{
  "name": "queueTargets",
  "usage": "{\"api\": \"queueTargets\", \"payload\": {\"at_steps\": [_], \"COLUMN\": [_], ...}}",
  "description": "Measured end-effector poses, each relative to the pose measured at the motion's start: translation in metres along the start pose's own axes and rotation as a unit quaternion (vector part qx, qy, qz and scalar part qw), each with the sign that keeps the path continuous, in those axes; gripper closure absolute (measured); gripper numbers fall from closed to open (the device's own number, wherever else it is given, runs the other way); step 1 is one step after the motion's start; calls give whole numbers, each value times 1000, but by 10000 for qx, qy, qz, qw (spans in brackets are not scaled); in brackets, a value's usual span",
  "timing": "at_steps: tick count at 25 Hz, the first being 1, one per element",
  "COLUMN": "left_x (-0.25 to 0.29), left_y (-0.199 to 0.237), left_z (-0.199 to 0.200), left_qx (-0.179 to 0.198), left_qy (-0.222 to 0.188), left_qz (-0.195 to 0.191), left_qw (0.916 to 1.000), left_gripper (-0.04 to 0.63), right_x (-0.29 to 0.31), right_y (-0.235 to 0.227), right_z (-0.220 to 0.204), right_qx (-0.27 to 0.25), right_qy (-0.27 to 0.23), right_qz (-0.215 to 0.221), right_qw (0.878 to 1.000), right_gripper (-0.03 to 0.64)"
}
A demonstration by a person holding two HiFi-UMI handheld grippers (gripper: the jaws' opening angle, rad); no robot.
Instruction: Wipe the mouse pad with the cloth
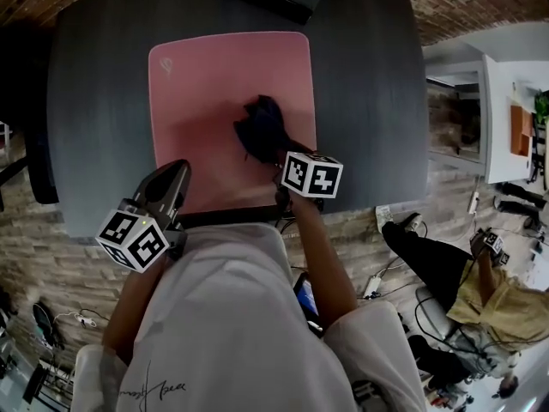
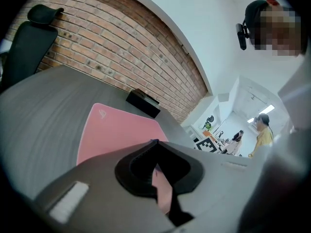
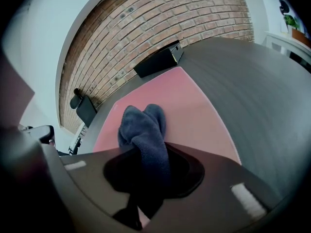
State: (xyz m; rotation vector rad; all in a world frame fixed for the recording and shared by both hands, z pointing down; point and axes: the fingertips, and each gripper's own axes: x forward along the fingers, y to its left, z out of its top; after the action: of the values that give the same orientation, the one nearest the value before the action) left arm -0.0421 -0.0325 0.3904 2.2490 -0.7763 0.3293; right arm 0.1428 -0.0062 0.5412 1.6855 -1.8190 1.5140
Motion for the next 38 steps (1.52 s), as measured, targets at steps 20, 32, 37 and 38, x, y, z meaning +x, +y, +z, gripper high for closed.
{"api": "queueTargets", "payload": {"at_steps": [20,32,37,38], "left_x": [-16,-10,-9,-8], "left_y": [14,21,25,25], "left_z": [-6,-7,-6,-6], "left_qx": [-29,-172,-175,-148], "left_qy": [91,158,192,210], "left_qz": [23,36,59,54], "left_qw": [10000,9997,9996,9997], "left_gripper": [581,581,581,581], "right_x": [-3,-4,-3,-2], "right_y": [-20,-35,-36,-36], "right_z": [14,26,31,33], "right_qx": [168,342,311,317], "right_qy": [-12,-123,-131,-139], "right_qz": [39,-135,-165,-170], "right_qw": [9999,9992,9993,9993], "right_gripper": [537,537,537,537]}}
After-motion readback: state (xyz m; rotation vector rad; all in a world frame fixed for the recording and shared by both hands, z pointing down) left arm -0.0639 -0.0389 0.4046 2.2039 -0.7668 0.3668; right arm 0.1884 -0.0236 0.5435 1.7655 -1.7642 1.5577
